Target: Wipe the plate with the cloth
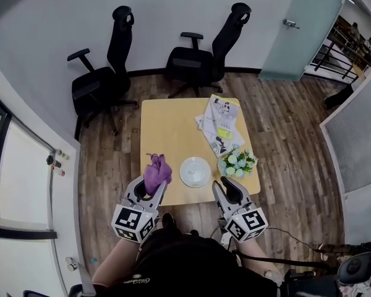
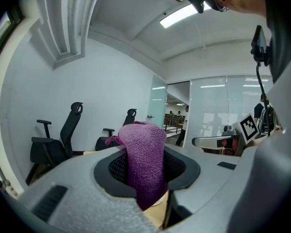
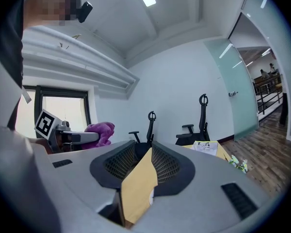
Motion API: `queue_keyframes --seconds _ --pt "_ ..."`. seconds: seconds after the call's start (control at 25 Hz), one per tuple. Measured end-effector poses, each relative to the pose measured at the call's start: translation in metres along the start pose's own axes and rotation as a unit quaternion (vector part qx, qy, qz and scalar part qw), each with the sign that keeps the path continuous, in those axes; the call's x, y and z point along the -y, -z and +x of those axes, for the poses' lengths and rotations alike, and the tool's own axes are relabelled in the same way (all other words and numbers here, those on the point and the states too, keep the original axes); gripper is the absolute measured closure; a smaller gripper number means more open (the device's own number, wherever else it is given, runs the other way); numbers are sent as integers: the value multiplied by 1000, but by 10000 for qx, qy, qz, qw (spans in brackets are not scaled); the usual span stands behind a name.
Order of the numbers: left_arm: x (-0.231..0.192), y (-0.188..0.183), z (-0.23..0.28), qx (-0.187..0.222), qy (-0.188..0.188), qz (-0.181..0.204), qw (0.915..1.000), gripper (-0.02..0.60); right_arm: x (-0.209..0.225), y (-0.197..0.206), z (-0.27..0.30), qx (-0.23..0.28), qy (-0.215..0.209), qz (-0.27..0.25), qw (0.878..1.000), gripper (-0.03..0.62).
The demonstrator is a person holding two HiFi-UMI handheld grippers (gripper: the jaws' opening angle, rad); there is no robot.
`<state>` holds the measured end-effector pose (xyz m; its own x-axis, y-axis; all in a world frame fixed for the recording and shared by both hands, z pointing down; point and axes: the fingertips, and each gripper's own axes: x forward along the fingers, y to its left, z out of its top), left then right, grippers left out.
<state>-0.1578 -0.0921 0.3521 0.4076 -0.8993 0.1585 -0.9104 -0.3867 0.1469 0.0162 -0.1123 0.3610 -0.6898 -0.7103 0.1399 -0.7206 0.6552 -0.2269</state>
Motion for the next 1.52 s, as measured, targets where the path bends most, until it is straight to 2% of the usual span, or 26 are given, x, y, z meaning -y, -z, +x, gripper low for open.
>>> queue_keyframes --seconds 0.4,0.76,0.92,1.24,1.52 --pt "-37 9 37 -277 553 -17 9981 453 9 5 54 -92 462 122 9988 484" --pt "-36 -11 63 -109 536 14 9985 454 26 -21 70 48 347 -42 9994 484" --pt "-36 -11 73 -161 498 33 9986 454 33 -24 74 33 279 -79 9996 484" --pt "-31 17 79 -580 440 -132 9973 454 53 7 70 -346 353 232 9985 484" --pt "-34 71 85 -1208 437 -371 9910 454 63 58 70 -903 380 539 9937 484"
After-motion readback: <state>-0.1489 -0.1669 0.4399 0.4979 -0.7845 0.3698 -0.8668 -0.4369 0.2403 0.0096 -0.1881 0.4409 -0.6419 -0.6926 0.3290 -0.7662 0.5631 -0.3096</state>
